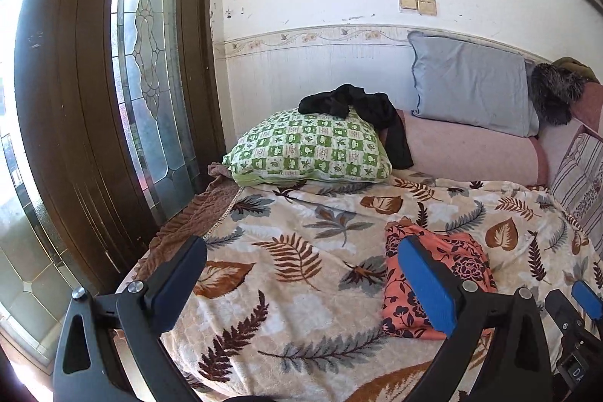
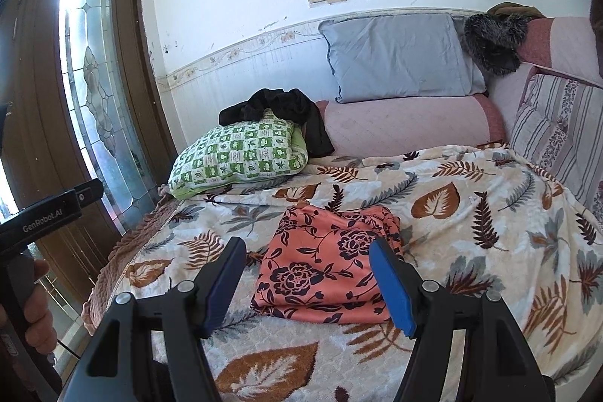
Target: Fold small clothes
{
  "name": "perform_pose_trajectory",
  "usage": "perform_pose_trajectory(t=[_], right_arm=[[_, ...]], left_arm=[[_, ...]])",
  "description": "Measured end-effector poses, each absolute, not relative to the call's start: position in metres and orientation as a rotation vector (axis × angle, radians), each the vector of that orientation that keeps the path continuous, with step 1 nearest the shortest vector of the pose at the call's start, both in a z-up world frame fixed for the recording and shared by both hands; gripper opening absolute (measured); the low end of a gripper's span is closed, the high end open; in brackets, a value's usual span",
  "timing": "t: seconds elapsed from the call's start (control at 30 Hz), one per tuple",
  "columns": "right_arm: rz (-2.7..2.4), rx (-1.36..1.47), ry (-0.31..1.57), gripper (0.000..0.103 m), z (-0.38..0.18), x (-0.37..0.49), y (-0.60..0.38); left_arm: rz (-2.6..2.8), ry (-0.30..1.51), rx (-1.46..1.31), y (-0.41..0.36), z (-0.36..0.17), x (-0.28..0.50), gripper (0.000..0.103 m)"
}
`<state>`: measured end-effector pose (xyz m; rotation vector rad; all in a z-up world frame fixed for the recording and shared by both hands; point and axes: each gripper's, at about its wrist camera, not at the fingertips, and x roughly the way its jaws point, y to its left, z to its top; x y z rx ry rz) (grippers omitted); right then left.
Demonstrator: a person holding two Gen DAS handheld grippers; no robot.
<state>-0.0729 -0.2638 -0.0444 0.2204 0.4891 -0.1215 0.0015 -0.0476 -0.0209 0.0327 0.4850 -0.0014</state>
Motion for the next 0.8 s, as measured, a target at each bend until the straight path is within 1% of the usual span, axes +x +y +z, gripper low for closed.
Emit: perform_pose_trajectory(t=[0.33, 0.8], right_arm=[[-0.114, 0.187, 0.477, 0.072, -0.032, -0.078, -0.242], [-0.125, 0.146, 0.475, 0.072, -0.006, -0.082, -0.223]], left_arm=[[0.006, 0.475, 0.023, -0.024, -0.014, -0.012, 0.101], [-0.035, 0.456, -0.009, -0.009, 0.004, -0.033, 0.101]])
